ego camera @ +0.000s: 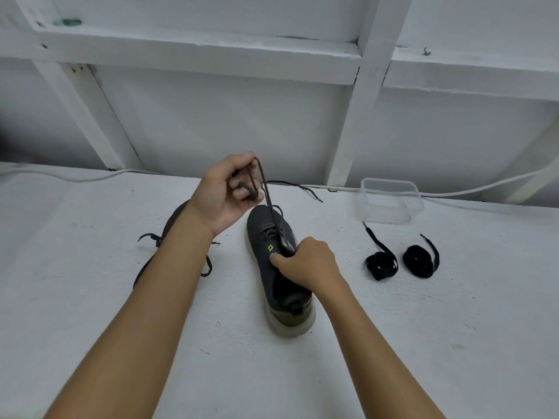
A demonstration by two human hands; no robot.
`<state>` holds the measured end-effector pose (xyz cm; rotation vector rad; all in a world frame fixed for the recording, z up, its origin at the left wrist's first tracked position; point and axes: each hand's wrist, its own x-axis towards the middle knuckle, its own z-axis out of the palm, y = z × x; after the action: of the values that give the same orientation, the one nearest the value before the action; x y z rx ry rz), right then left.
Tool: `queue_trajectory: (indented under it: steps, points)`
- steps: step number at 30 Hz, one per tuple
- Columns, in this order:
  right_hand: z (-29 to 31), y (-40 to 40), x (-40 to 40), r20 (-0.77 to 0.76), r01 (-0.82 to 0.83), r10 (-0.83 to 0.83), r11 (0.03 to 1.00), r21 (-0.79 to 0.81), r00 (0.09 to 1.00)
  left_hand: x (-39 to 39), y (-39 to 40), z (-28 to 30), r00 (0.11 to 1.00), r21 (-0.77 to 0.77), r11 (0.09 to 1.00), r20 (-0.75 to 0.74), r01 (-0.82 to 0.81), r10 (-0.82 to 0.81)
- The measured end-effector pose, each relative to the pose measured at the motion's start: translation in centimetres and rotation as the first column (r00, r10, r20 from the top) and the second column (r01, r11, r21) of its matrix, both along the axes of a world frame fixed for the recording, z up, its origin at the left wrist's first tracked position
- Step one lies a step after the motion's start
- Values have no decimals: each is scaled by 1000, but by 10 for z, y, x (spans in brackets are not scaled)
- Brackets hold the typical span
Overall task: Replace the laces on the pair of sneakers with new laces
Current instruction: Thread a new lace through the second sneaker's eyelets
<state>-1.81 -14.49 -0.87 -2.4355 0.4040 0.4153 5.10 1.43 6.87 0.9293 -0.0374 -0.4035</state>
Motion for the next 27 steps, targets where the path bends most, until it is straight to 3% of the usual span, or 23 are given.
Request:
queue_trajectory:
  steps: [3,6,8,11,12,14,17,19,24,27]
  points:
    - [8,-2,1,-13,-10,10,999,49,1000,2,-2,7,996,208,978,88,6,-25]
    - [20,-5,9,211,-43,33,998,47,977,4,-4,16,986,315,949,148,27,-77]
    - [30,-5,19,377,-110,24,972,207,926,5,-7,18,985,331,943,151,30,-84]
    - [43,-13,33,404,-198,22,896,398,915,9,-5,14,982,382,924,162,25,-93]
    - [46,-17,35,377,-181,-24,849,496,926,12,-2,8,981,480,877,173,-9,-85]
    - [50,-28,38,289,-83,-197,679,730,937,15,2,-7,973,703,692,233,-168,0]
    - [50,-46,41,211,53,-392,565,823,895,9,3,-38,895,826,351,437,-440,93]
    - [47,-55,42,167,104,-461,506,856,871,5,0,-54,883,842,291,469,-454,17]
    - [48,-64,48,111,132,-562,373,919,820,-1,-22,-74,911,945,173,315,-276,-266]
    - [51,-65,49,131,113,-537,397,911,833,3,-32,-77,928,967,109,252,-231,-276]
